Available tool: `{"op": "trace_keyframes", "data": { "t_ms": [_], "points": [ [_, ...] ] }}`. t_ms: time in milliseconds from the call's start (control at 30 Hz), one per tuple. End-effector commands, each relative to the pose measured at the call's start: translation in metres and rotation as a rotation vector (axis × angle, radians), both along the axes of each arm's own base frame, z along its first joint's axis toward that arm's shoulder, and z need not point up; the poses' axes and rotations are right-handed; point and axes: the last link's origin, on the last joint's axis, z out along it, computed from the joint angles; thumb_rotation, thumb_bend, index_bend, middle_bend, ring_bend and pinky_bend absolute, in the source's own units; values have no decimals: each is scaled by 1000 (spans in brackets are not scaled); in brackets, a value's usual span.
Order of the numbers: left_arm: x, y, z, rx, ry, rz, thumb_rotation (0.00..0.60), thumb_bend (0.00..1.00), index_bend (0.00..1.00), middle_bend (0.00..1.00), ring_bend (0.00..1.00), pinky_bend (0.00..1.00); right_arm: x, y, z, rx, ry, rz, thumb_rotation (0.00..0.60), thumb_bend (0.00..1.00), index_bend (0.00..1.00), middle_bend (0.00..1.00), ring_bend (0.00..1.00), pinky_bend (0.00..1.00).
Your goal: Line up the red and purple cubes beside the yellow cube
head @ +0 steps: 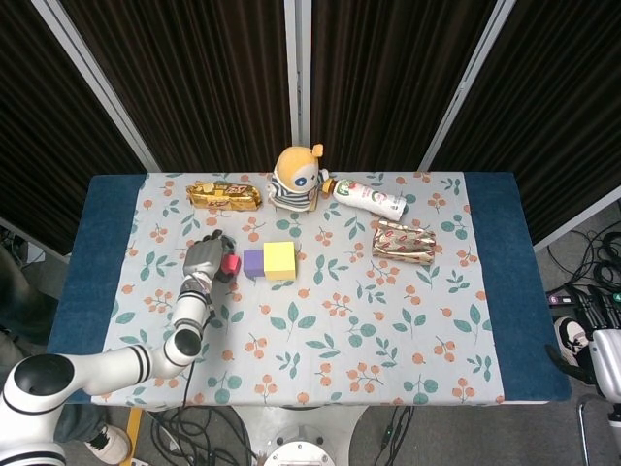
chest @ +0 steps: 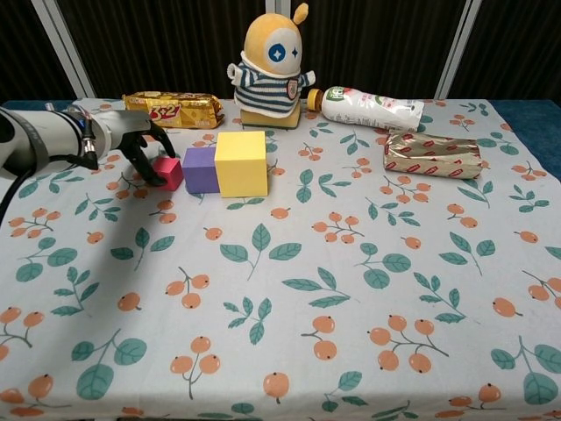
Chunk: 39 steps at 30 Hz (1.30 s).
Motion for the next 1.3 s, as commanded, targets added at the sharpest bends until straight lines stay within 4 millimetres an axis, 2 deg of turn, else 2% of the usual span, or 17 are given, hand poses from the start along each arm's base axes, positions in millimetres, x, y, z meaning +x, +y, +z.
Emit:
{"op": "trace_keyframes", "data": {
  "t_ms": [33,200,333,567,967,1300],
  "points": [
    [-2,-6,6,-3,12,-40,600,345,228,130,104,167,0,0,1,-1,0,0,600,148,45,130,0,114],
    [-12,-16,20,26,56,-118,600,348,192,120,95,165,-1,-1,0,2,-3,2,600,148,44,130,0,114],
    [-24,-14,23,48,110,-157,600,343,192,119,94,164,0,-1,-1,4,-5,8,600,148,45,130,0,114],
    [-36,-1,15,80,138,-147,600,217,192,118,94,164,0,0,0,1,0,2,600,148,45,130,0,114],
    [-35,18,9,156,130,-162,600,177,192,118,94,164,0,-1,0,0,7,-6,600,148,45,130,0,114],
    [-29,20,2,142,102,-152,600,177,192,118,94,164,-1,1,2,-6,8,-12,600,148,45,130,0,114]
  ]
}}
